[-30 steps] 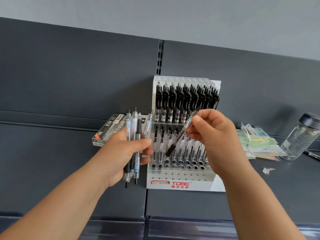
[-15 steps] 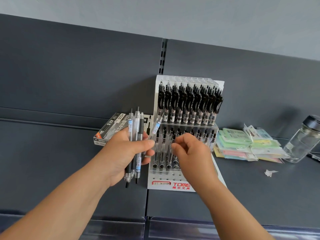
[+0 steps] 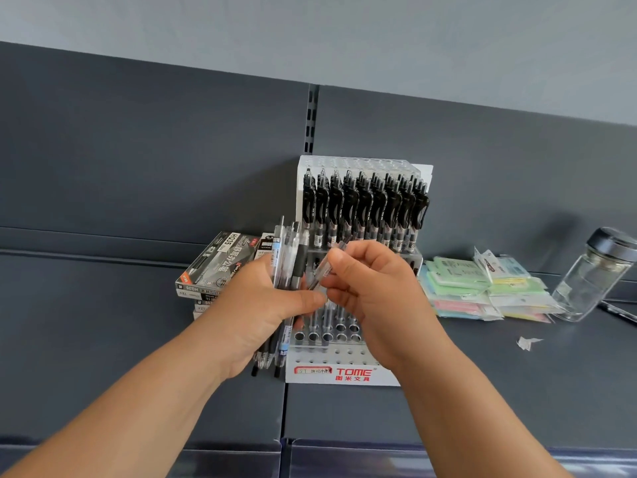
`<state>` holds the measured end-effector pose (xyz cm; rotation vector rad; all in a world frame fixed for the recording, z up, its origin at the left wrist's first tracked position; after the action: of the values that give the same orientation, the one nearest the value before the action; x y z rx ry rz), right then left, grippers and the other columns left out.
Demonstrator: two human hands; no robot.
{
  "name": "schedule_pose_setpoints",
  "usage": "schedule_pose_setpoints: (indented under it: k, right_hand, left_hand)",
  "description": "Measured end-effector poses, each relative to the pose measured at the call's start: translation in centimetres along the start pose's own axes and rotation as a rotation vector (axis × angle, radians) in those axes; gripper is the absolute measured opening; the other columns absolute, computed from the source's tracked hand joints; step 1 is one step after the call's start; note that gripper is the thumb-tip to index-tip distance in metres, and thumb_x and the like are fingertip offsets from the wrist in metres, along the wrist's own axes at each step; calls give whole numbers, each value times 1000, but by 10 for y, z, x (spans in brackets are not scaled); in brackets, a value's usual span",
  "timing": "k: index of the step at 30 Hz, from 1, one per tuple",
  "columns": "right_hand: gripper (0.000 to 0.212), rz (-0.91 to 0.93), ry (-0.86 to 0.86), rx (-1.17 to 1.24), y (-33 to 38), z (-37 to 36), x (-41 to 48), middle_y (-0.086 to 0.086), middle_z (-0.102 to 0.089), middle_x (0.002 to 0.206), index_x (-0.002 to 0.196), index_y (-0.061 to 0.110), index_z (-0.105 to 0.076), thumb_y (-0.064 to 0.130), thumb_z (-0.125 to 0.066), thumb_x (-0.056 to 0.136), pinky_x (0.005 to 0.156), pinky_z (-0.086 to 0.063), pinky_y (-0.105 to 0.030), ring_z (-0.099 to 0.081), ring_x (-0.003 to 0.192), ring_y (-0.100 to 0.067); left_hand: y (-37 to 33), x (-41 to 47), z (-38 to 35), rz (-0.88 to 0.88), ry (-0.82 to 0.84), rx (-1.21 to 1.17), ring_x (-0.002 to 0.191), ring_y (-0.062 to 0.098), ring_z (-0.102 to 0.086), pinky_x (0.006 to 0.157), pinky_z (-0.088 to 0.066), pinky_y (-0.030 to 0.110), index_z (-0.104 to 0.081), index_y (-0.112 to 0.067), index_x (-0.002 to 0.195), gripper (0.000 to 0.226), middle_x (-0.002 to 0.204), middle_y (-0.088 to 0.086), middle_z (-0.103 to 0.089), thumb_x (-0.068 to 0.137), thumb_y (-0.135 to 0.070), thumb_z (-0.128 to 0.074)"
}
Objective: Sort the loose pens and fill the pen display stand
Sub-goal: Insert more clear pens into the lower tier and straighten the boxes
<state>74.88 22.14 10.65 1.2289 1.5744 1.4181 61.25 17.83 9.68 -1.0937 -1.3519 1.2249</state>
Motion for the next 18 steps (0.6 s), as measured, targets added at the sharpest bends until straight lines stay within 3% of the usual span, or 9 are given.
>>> schedule_pose_setpoints:
  k: [4, 7, 10, 12, 14, 18]
  right_hand:
    - [8, -73, 145, 159, -2, 9, 1, -2, -64, 78, 92, 14, -64, 13, -56, 90, 68, -50, -24, -60, 72, -12]
    - [15, -73, 149, 169, -3, 15, 3, 0, -62, 71, 83, 14, -63, 10, -52, 92, 64, -49, -22, -57, 69, -12]
    - [24, 20, 54, 59, 2, 22, 4, -2, -61, 70, 72, 17, -62, 8, -54, 92, 64, -48, -25, -56, 66, -13]
    - [23, 129, -40, -57, 11, 30, 3, -2, -63, 69, 73, 16, -61, 7, -54, 93, 64, -51, -28, -58, 66, -14]
    - [19, 267, -153, -244, 19, 39, 2, -3, -65, 68, 76, 15, -60, 7, -55, 92, 65, -55, -29, -60, 65, -17]
    - [14, 355, -228, -532, 9, 40, 3, -1, -67, 73, 81, 23, -61, 13, -60, 90, 70, -56, -39, -62, 72, -24]
  left_hand:
    - [-1, 0, -2, 33, 25, -41, 61, 16, -62, 56, -51, 30, -62, -6, 90, 17, 69, 7, -65, 78, 5, -68]
    - [0, 1, -4, 78, 31, -84, 63, 19, -64, 56, -51, 31, -59, -8, 85, 14, 72, 10, -67, 83, 4, -63]
    - [1, 2, -3, 88, 15, -100, 72, 23, -67, 59, -54, 34, -59, -7, 89, 2, 80, 14, -70, 88, -6, -61]
    - [5, 4, 1, 101, -48, -116, 76, 25, -69, 65, -58, 42, -60, -7, 94, 6, 80, 13, -70, 90, -12, -60]
    - [8, 5, 6, 127, -116, -133, 70, 24, -67, 69, -59, 46, -58, -9, 96, 8, 70, 9, -65, 91, -14, -60]
    - [11, 3, 7, 157, -153, -52, 51, 17, -52, 55, -53, 34, -55, -13, 88, 11, 59, 2, -53, 92, -22, -60]
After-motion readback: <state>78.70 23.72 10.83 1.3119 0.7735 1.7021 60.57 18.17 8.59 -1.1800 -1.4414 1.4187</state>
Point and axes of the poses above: each hand's wrist, its own x-axis towards the middle knuckle, its own z-axis out of the back of the hand, y = z × x, the point moved 1 cm from there along x, towards the middle knuckle
